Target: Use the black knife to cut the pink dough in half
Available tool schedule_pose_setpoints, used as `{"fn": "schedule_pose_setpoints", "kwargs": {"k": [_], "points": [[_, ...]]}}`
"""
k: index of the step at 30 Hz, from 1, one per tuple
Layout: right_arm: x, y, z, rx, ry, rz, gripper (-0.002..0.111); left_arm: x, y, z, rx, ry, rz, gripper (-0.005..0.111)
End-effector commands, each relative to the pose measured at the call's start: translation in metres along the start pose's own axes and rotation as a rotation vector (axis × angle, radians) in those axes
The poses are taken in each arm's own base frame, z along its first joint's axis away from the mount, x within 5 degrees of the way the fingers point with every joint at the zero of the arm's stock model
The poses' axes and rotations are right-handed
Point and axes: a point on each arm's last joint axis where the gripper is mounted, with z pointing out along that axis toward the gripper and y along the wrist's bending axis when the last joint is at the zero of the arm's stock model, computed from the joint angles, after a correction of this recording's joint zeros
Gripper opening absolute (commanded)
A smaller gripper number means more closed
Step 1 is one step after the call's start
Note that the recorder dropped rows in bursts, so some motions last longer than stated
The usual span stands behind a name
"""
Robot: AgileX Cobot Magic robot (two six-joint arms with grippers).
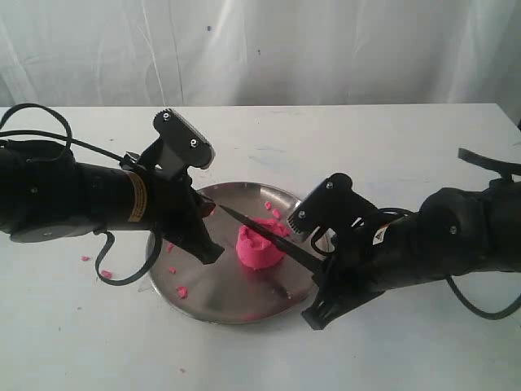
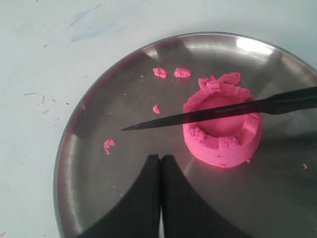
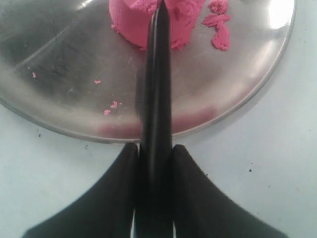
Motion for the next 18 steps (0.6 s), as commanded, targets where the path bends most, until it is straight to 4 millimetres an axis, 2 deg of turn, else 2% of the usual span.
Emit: {"fn": "schedule_pose_setpoints", "kwargs": {"k": [1, 4, 11, 18], "points": [[0.002, 0.0, 0.002, 0.002, 0.003, -0.004, 0.0, 0.0, -0.001, -0.001, 0.009, -0.012, 0.036, 0.0], [0.004, 0.002, 0.003, -0.019, 0.032, -0.004, 0.0, -0.001, -0.005, 0.004, 0.045, -0.059, 0.129, 0.0], [0.005, 0.002, 0.003, -0.02, 0.034, -0.004, 0.0, 0.009, -0.013, 0.034, 0.107, -0.087, 0.279, 0.0], [0.007, 0.004, 0.003, -0.042, 0.061, -0.004, 0.0, -0.008, -0.006, 0.046, 0.067, -0.169, 0.111, 0.0]]}}
